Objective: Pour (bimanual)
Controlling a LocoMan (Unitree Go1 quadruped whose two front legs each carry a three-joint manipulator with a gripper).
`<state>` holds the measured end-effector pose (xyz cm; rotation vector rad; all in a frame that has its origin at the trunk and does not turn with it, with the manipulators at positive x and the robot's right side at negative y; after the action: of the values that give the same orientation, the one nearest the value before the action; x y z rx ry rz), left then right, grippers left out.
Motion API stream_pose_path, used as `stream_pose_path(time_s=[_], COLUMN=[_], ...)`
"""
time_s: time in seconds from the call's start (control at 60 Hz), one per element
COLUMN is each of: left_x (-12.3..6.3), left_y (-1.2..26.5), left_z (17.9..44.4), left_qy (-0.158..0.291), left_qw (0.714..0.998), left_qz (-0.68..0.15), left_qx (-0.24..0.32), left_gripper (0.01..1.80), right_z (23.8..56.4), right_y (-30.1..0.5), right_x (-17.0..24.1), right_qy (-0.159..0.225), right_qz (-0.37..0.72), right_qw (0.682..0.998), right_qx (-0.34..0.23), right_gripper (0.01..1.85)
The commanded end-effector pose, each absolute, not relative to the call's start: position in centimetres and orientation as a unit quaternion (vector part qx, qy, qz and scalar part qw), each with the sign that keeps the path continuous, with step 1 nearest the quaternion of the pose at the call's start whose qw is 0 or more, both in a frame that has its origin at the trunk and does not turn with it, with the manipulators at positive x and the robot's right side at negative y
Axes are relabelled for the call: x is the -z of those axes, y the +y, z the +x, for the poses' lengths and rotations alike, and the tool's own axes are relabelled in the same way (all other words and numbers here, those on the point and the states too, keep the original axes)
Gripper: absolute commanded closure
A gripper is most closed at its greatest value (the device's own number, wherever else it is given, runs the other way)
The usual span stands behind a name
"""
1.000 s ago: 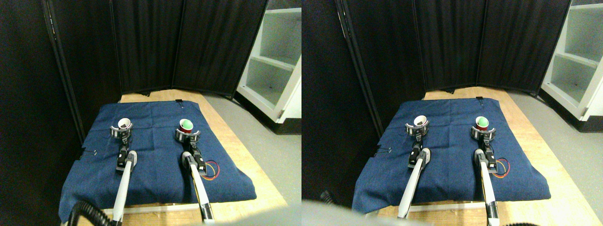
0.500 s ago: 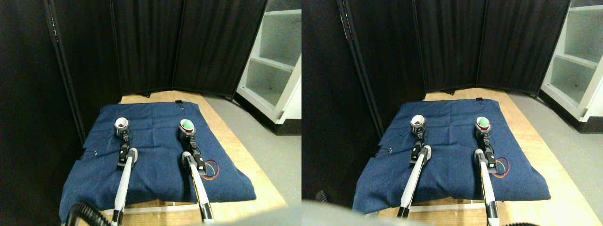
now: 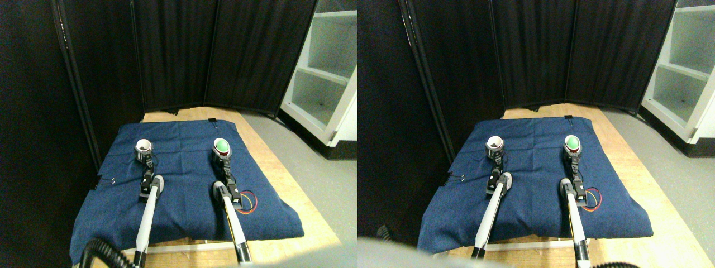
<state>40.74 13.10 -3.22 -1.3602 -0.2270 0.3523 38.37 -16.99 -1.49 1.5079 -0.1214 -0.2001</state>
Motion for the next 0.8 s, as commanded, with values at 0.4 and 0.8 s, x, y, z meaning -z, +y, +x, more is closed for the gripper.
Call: stream_pose_path(time_s=[0.4, 0.8], left_x=[-3.4, -6.6], left_y=[9.5, 8.4], left_z=[39.9, 39.8], left_qy=[-0.03, -0.01], left_qw=[0.791, 0.814], left_qz=[-0.607, -0.58], left_qx=[-0.061, -0.02], left_gripper=[1.48, 1.48], right_z=[38.6, 38.1], right_y=[-16.2, -15.6], right_x=[-5.1, -7.1], right_qy=[-0.082, -0.086], right_qz=[0.671, 0.665], right_qw=[0.735, 0.742], right_qx=[0.04, 0.014], right_gripper=[1.53, 1.53])
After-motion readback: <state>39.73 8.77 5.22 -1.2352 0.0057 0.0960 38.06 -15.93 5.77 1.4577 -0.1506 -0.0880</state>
